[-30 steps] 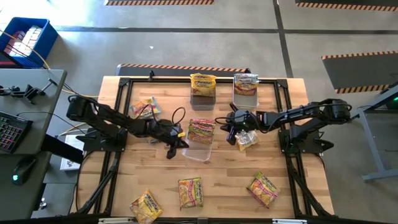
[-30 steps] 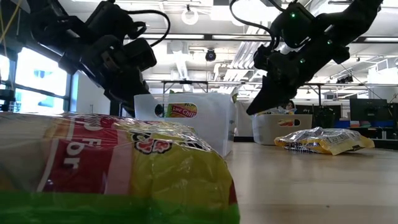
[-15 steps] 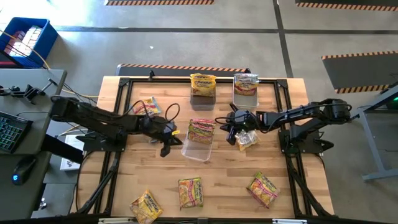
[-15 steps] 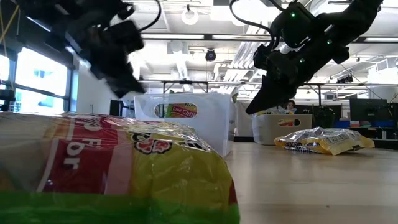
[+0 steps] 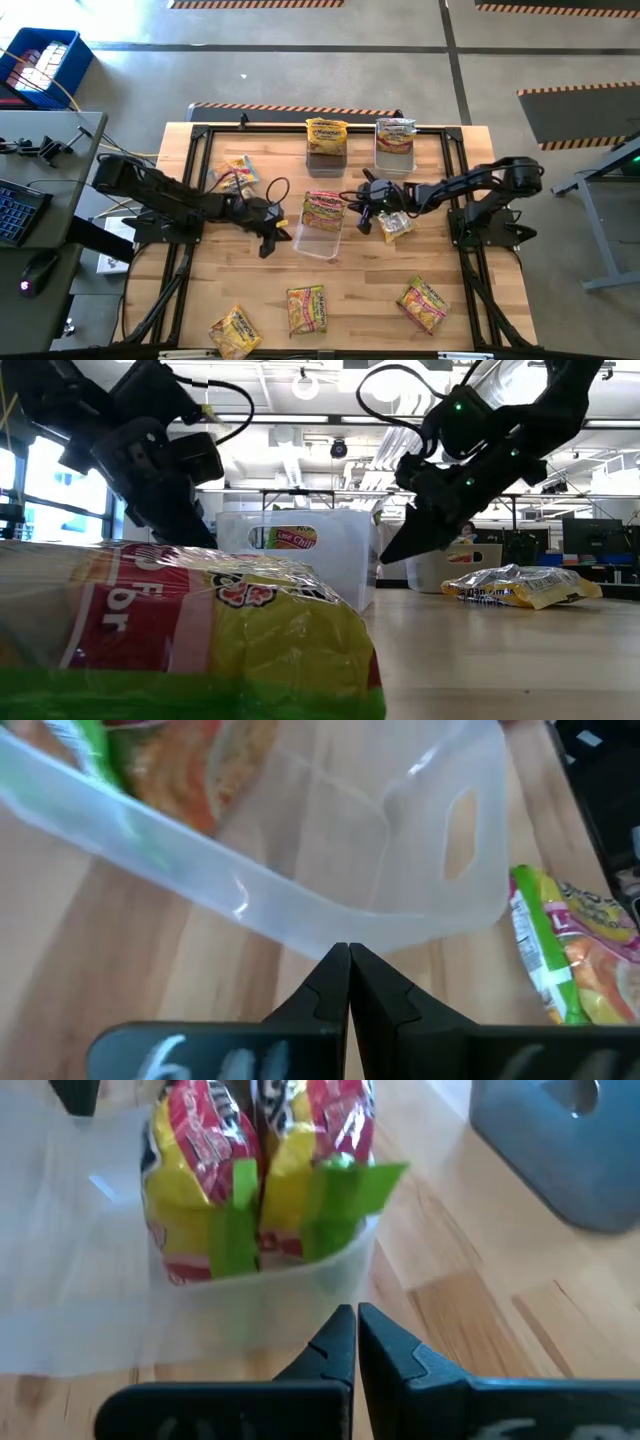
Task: Sort Maruchan noodles
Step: Adjust the transparent bin
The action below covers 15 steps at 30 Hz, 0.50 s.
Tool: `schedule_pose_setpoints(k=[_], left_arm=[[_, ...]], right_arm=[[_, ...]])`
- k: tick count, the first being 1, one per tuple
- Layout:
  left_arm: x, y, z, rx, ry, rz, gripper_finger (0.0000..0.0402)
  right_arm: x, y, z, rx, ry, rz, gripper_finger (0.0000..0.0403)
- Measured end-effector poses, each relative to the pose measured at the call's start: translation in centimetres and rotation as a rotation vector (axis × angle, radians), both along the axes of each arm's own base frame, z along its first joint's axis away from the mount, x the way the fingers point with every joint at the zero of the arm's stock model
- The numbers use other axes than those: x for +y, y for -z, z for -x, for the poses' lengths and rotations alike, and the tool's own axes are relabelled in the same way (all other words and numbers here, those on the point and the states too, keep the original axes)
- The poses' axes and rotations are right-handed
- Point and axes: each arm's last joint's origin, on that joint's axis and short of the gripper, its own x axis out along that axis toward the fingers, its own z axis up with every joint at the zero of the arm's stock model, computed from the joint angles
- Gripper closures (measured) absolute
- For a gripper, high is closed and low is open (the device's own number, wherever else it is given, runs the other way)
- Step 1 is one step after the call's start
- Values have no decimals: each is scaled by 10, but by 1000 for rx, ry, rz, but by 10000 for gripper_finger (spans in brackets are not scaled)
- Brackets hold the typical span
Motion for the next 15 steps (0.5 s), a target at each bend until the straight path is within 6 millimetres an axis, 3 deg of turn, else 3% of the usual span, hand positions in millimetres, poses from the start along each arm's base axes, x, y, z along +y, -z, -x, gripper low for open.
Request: schedule_pose_setpoints(k=[15], left_arm=[[-11,5,-10,-79,23,33,402]], right_arm=[[-3,-4,-5,-60,-37,81,403]])
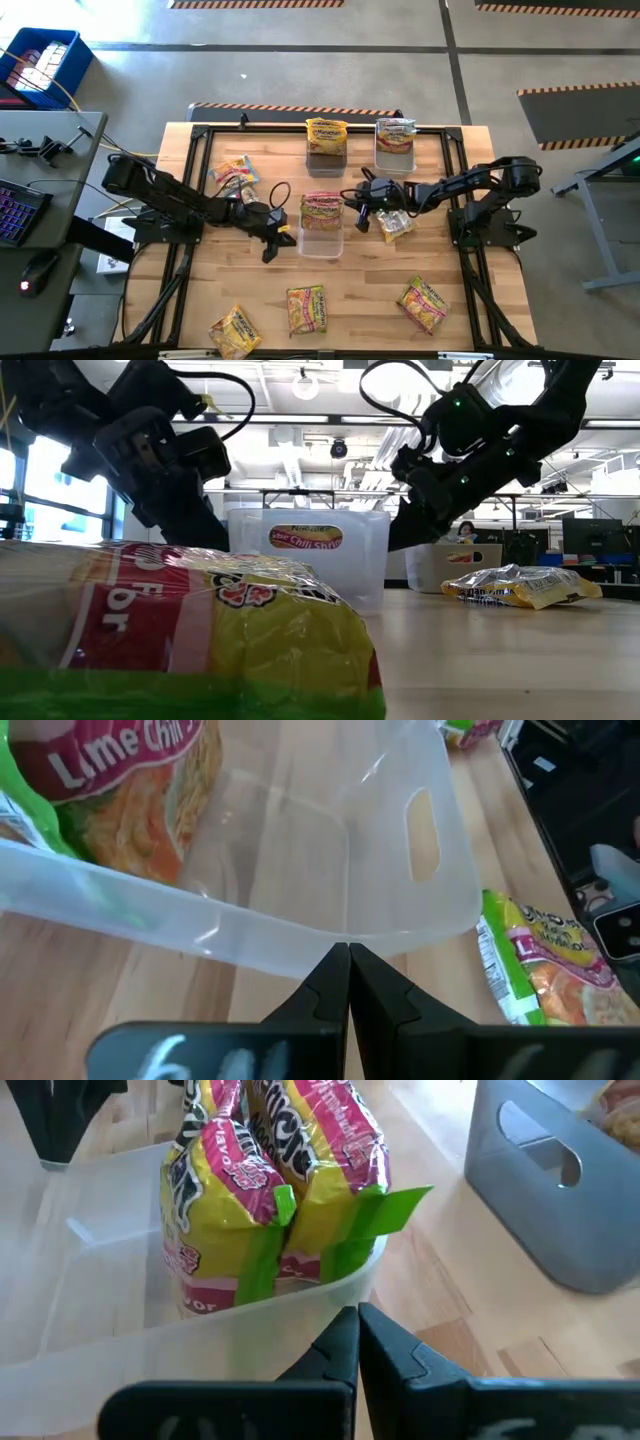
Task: Sort Maruchan noodles
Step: Adjust the transparent bin, then put the yellow noodle pack into the black bin
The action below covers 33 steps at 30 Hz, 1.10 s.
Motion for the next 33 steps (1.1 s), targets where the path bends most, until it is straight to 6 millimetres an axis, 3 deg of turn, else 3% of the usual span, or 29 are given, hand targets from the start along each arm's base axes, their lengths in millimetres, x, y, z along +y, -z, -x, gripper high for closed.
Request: schedule_pose_setpoints(k=[5,10,14,20,26,33], left_arm=[[-3,-7,3,-14,44,22,401],[-3,-28,10,-87,77,1,401],[1,-46,17,-157,95,-49,401],[13,-63,23,-249,75,-119,402],[23,-63,23,-247,37,-140,401],[25,-62,22,-253,35,-149,401]], right_arm=[[0,-2,0,-2,-10,16,401],[2,-19,11,27,-62,88,379],[18,-40,30,147,-118,113,333],[60,-61,59,455,-53,244,238],[100,-45,74,605,-86,249,171],[122,-16,78,755,-161,433,159]])
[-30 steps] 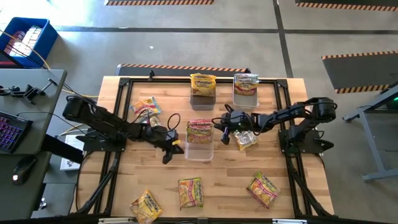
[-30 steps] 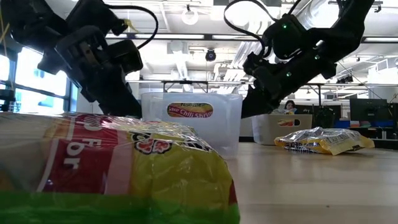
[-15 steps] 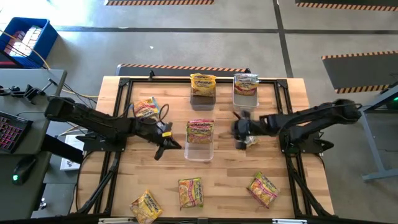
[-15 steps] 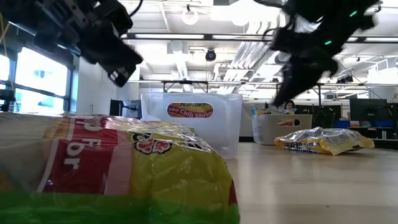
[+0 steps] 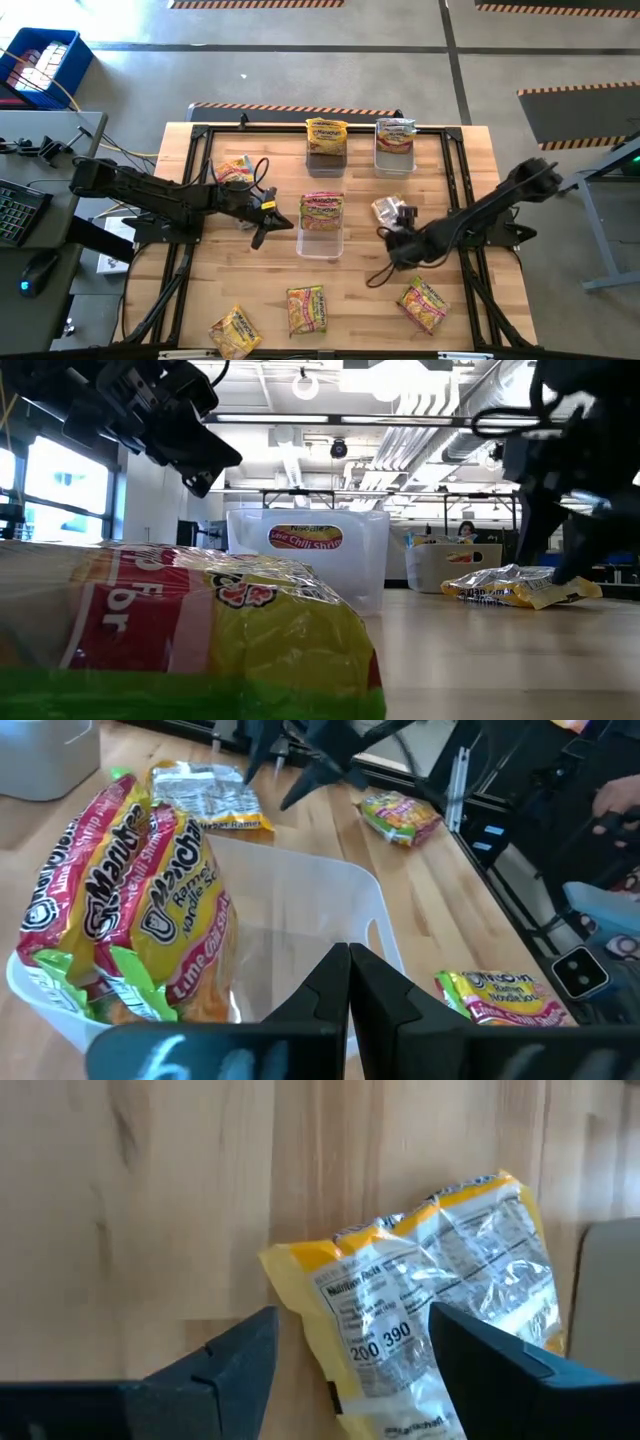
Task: Sort Maruchan noodles
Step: Put the yellow noodle pack into the black bin
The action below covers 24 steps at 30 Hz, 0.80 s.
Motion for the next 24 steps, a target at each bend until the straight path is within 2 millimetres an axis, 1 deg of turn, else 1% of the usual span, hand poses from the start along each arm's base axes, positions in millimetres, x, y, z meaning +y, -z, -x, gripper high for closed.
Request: schedule_pose_setpoints(k=[5,8,11,14,18,21,22,24], left_arm=[[0,0,0,-3,-2,7,401],[0,-1,-1,-14,-2,7,401],[1,-2,-1,-22,-28,-2,401],[6,-2,-1,-21,-84,-16,401],[15,-4,-2,-18,-125,-25,402],[23,-13,-6,-52,-147,-57,399],[26,-15,-7,-64,-153,-76,397],[30,-21,-9,-80,-157,-121,389]], right_arm=[[-4,18,-9,64,-29,93,162],[-9,26,-15,85,-17,89,179],[-13,30,-21,81,-16,66,215],[-16,30,-27,54,-13,42,267],[-17,23,-35,40,-17,-4,342],[-16,9,-42,26,-43,-65,388],[-17,4,-45,15,-46,-84,395],[-18,-10,-50,-18,-50,-136,395]])
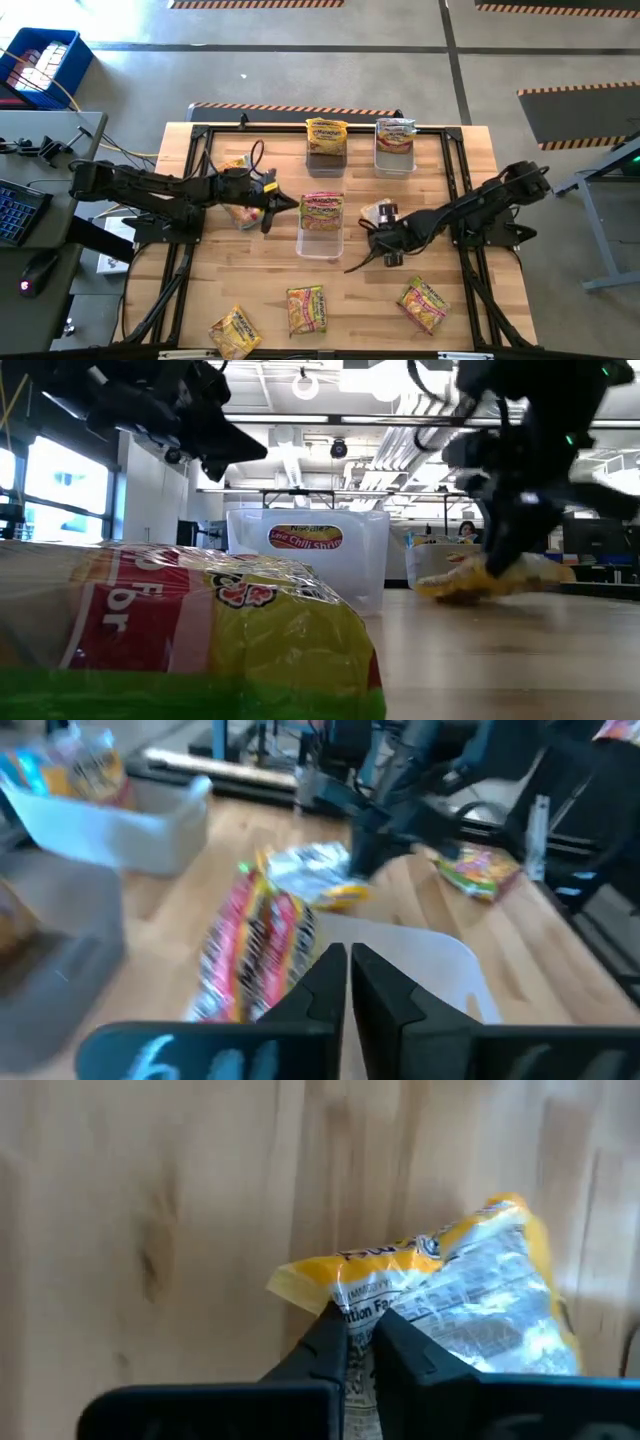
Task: Sort Maruchan noodles
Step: Put the yellow noodle pack into the black bin
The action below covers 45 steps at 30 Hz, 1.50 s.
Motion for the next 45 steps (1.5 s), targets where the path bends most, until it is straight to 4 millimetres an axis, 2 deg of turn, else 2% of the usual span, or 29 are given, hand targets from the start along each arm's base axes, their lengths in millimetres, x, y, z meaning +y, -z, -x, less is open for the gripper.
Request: schedule_pose_setpoints(k=[9,13,18,24,29,45], left_arm=[[10,-28,-20,10,45,-175,320],[6,-26,-36,29,112,-202,284],[-3,-19,-66,58,184,-234,250],[-17,-16,-98,57,252,-297,229],[-27,-21,-112,30,299,-357,222],[-35,-24,-118,-3,341,-428,225]], right_arm=[[-23,-69,-9,-193,46,-325,400],[-32,-90,-8,-256,58,-422,402],[-39,-107,-12,-324,47,-491,402],[-40,-118,-19,-410,-47,-586,402],[-38,-123,-23,-462,-100,-608,402],[-41,-136,-33,-635,-183,-576,403]])
